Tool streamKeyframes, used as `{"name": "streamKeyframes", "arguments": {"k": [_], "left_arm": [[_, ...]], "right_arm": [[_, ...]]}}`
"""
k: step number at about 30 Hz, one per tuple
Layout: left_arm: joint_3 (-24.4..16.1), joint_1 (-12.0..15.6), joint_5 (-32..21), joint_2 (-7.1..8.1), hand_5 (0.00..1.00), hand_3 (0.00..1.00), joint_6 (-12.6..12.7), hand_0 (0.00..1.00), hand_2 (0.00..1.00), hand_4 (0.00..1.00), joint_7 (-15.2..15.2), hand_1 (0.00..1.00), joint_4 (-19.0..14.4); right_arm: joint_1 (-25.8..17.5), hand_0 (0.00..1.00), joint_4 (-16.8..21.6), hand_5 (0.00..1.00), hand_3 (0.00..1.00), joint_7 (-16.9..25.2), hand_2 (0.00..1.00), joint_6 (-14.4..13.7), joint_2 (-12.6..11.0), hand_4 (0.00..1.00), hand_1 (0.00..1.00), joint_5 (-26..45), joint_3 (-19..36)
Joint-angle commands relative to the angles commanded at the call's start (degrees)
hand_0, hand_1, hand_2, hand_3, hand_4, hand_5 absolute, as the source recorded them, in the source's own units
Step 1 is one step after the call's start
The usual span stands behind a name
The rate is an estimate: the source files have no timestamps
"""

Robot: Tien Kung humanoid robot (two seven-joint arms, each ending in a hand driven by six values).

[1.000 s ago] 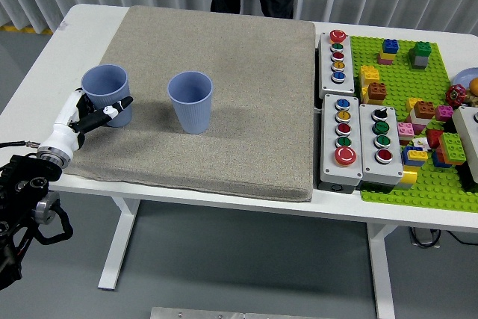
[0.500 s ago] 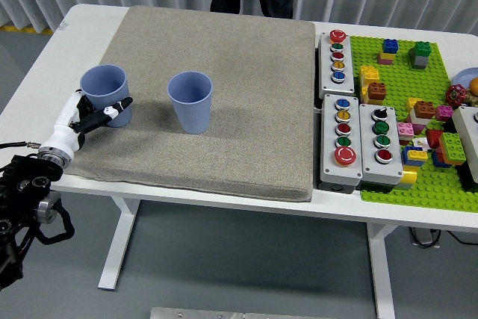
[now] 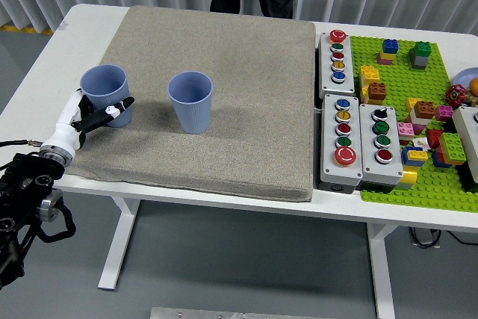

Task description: Pick cup pour cup place

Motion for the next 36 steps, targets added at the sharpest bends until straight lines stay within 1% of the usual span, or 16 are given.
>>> {"name": "streamKeyframes", "arguments": {"k": [3, 4, 9, 10, 12, 13, 15, 16, 21, 22, 25, 27, 28, 33, 34, 36], "left_arm": [[0.18, 0.0, 0.01, -0.06, 0.335, 0.998, 0.35, 0.869, 0.982, 0.978, -0.12, 0.839, 0.0], [0.2, 0.0, -0.01, -0.06, 0.325, 0.998, 0.42, 0.807, 0.922, 0.976, -0.15, 0.783, -0.01], [0.43, -0.29, 0.24, -0.19, 0.325, 0.998, 1.94, 0.807, 0.922, 0.976, -0.64, 0.783, -0.36], [0.49, -0.31, 0.22, -0.2, 0.31, 0.806, 2.26, 0.703, 0.768, 0.97, -0.71, 0.684, -0.4], [0.63, -0.27, 0.37, -0.29, 0.31, 0.806, 3.58, 0.703, 0.768, 0.97, -0.79, 0.684, -0.43], [0.8, -0.21, 0.43, -0.39, 0.31, 0.806, 4.67, 0.703, 0.768, 0.97, -0.88, 0.684, -0.43], [0.88, -0.19, 0.46, -0.44, 0.31, 0.806, 5.26, 0.703, 0.768, 0.97, -0.93, 0.684, -0.43], [1.08, -0.03, 0.56, -0.69, 0.297, 0.603, 6.03, 0.639, 0.593, 0.958, -1.1, 0.587, -0.48], [1.78, 0.5, 0.3, -1.51, 0.297, 0.603, 7.97, 0.639, 0.593, 0.958, -1.91, 0.587, -0.67], [1.93, 0.6, 0.07, -1.63, 0.244, 0.514, 8.43, 0.556, 0.511, 0.919, -2.11, 0.498, -0.74], [2.51, 0.97, -1.43, -2.04, 0.244, 0.514, 10.81, 0.556, 0.511, 0.919, -3.13, 0.498, -1.0], [2.71, 1.08, -2.21, -2.2, 0.244, 0.514, 11.87, 0.556, 0.511, 0.919, -3.61, 0.498, -1.06], [2.74, 1.1, -2.37, -2.24, 0.153, 0.508, 12.08, 0.489, 0.504, 0.848, -3.71, 0.485, -1.07], [2.72, 1.19, -2.87, -2.19, 0.153, 0.508, 13.23, 0.489, 0.504, 0.848, -4.09, 0.485, -1.96], [2.68, 1.22, -2.87, -2.18, 0.191, 0.504, 13.31, 0.495, 0.497, 0.876, -4.09, 0.478, -2.07], [1.81, 1.57, -2.22, -2.07, 0.191, 0.504, 13.28, 0.495, 0.497, 0.876, -4.0, 0.478, -3.06]], "right_arm": [[-0.01, 0.724, 0.0, 0.296, 0.704, 0.03, 0.737, -0.02, 0.0, 0.325, 0.691, 0.09, -0.02], [-0.01, 0.723, 0.0, 0.295, 0.703, 0.03, 0.737, -0.03, 0.01, 0.325, 0.691, 0.11, -0.02], [0.2, 0.723, 0.0, 0.295, 0.703, 0.01, 0.737, 0.02, -0.03, 0.325, 0.691, 0.08, 0.01], [0.23, 0.723, 0.0, 0.295, 0.703, 0.01, 0.736, 0.03, -0.04, 0.325, 0.691, 0.1, 0.01], [0.26, 0.723, 0.0, 0.295, 0.703, 0.01, 0.736, 0.02, -0.03, 0.325, 0.691, 0.11, 0.01], [0.28, 0.723, 0.0, 0.295, 0.703, 0.01, 0.736, 0.03, -0.03, 0.325, 0.691, 0.11, 0.01], [0.3, 0.723, 0.0, 0.295, 0.703, 0.01, 0.736, 0.04, -0.04, 0.325, 0.691, 0.12, 0.01], [0.33, 0.723, 0.0, 0.295, 0.703, -0.02, 0.736, 0.06, -0.04, 0.325, 0.69, 0.06, 0.04], [0.36, 0.723, 0.0, 0.295, 0.703, -0.07, 0.736, 0.08, -0.02, 0.325, 0.69, -0.01, 0.1], [0.36, 0.723, 0.0, 0.294, 0.703, -0.07, 0.736, 0.09, -0.02, 0.326, 0.69, -0.03, 0.12], [0.36, 0.723, 0.0, 0.294, 0.703, -0.05, 0.736, 0.08, -0.02, 0.326, 0.69, 0.04, 0.13], [0.36, 0.723, 0.0, 0.294, 0.703, -0.07, 0.736, 0.09, -0.02, 0.326, 0.69, -0.06, 0.17], [0.36, 0.723, 0.0, 0.293, 0.703, -0.08, 0.736, 0.1, -0.02, 0.325, 0.69, -0.09, 0.18], [0.46, 0.723, 0.0, 0.293, 0.703, -0.1, 0.736, 0.12, -0.03, 0.325, 0.69, -0.04, 0.19], [0.46, 0.723, 0.0, 0.293, 0.703, -0.1, 0.736, 0.12, -0.03, 0.325, 0.69, -0.03, 0.18], [0.43, 0.723, 0.0, 0.293, 0.703, -0.12, 0.736, 0.12, -0.01, 0.325, 0.69, -0.06, 0.21]]}}
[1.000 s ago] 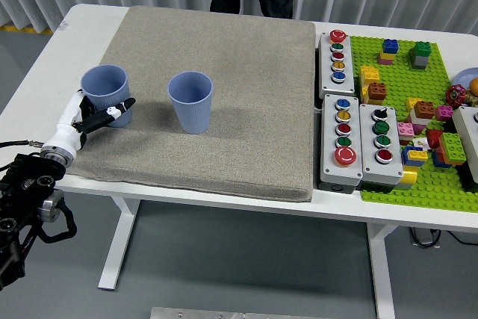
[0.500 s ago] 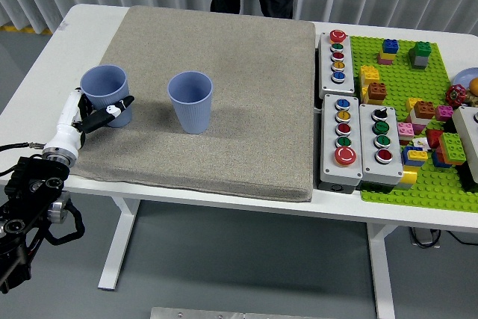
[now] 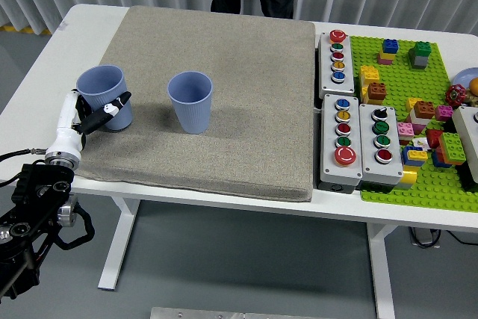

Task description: Pick cup pour cup place

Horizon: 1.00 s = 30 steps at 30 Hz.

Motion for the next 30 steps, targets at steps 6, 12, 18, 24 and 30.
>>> {"name": "streamKeyframes", "arguments": {"k": [6, 12, 18, 24, 30], "left_arm": [[-3.85, 0.98, 6.69, 1.57, 0.212, 0.501, 0.51, 0.499, 0.496, 0.894, 0.75, 0.477, -4.52], [-5.22, -0.05, 17.34, 5.02, 0.215, 0.506, 1.64, 0.507, 0.5, 0.892, 1.81, 0.477, -8.33], [-2.52, -3.23, 24.47, 7.43, 0.205, 0.51, 2.64, 0.509, 0.502, 0.89, 3.06, 0.479, -7.85], [1.87, -5.94, 28.58, 8.84, 0.179, 0.513, 3.02, 0.509, 0.506, 0.866, 3.95, 0.485, -7.47], [4.8, -7.6, 30.62, 9.12, 0.167, 0.52, 3.37, 0.508, 0.509, 0.849, 4.26, 0.487, -7.59]], "right_arm": [[-0.1, 0.724, 0.0, 0.293, 0.703, -0.03, 0.736, 0.02, -0.05, 0.326, 0.691, -0.33, 0.25], [-0.33, 0.724, 0.0, 0.292, 0.702, 0.04, 0.736, 0.07, -0.23, 0.326, 0.691, -0.43, 0.33], [-0.42, 0.724, 0.0, 0.292, 0.702, 0.1, 0.736, 0.05, -0.41, 0.326, 0.691, -0.14, 0.02], [-0.46, 0.724, 0.0, 0.292, 0.702, 0.13, 0.736, 0.01, -0.49, 0.326, 0.691, 0.16, -0.27], [-0.61, 0.725, 0.0, 0.291, 0.702, 0.09, 0.736, 0.0, -0.49, 0.326, 0.691, 0.17, -0.36]]}}
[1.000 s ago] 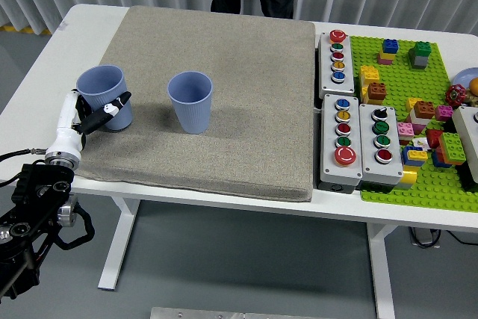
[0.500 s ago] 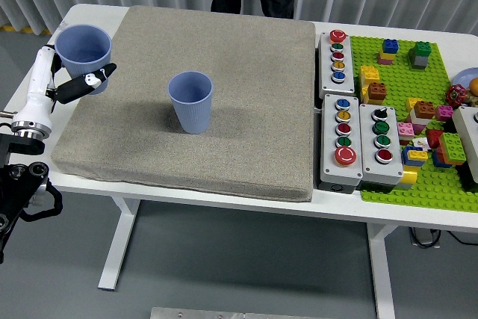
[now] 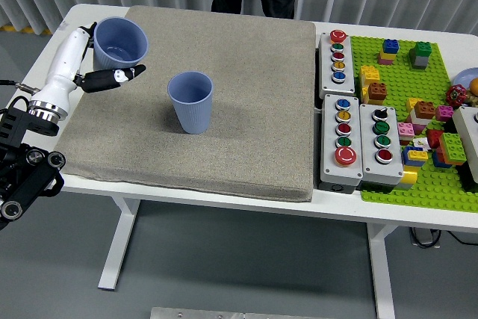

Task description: Pick cup pour cup place

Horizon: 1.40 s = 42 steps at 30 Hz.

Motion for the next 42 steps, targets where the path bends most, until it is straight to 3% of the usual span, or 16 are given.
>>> {"name": "streamKeyframes", "arguments": {"k": [13, 32, 42], "left_arm": [[2.75, -3.31, 8.48, 1.22, 0.171, 0.527, 0.88, 0.51, 0.511, 0.846, 0.91, 0.488, 1.31], [5.56, -5.64, 19.79, 1.89, 0.185, 0.533, 2.0, 0.514, 0.512, 0.847, 2.23, 0.488, 4.03], [7.43, -6.68, 23.07, 2.12, 0.193, 0.535, 3.37, 0.514, 0.513, 0.849, 3.19, 0.489, 4.95]], "right_arm": [[0.42, 0.725, 0.0, 0.29, 0.702, 0.2, 0.737, -0.08, -0.09, 0.326, 0.691, 0.77, -0.25], [0.71, 0.725, 0.0, 0.288, 0.703, 0.27, 0.737, -0.13, -0.14, 0.328, 0.691, 1.06, -0.35], [0.76, 0.724, 0.0, 0.285, 0.703, 0.27, 0.737, -0.16, -0.14, 0.329, 0.691, 1.32, -0.47]]}}
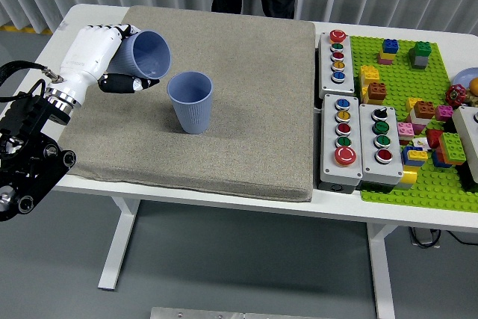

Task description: Pick cup pour cup place

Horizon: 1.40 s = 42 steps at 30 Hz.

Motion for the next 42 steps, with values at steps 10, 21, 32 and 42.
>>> {"name": "streamKeyframes", "arguments": {"k": [10, 21, 32, 42], "left_arm": [[1.65, -1.0, 0.98, 0.32, 0.196, 0.534, 0.41, 0.513, 0.512, 0.849, 0.54, 0.487, -0.23], [2.88, -1.76, 3.24, 0.49, 0.202, 0.534, 1.49, 0.512, 0.512, 0.848, 1.11, 0.486, -0.97], [3.93, -1.81, 4.71, 0.79, 0.201, 0.534, 2.12, 0.511, 0.512, 0.847, 1.57, 0.487, -1.76], [4.8, -2.13, 5.9, 1.27, 0.203, 0.533, 2.64, 0.51, 0.512, 0.843, 1.96, 0.486, -2.64]], "right_arm": [[-0.05, 0.724, 0.0, 0.284, 0.702, 0.04, 0.738, -0.02, -0.02, 0.329, 0.691, 0.15, -0.09], [0.03, 0.723, 0.0, 0.282, 0.703, 0.04, 0.738, -0.04, -0.05, 0.329, 0.69, 0.26, -0.16], [-0.26, 0.723, 0.0, 0.277, 0.703, 0.0, 0.737, -0.03, -0.04, 0.33, 0.691, 0.04, -0.06], [-0.32, 0.723, 0.0, 0.28, 0.702, -0.02, 0.737, -0.01, -0.03, 0.33, 0.691, -0.1, 0.0]]}}
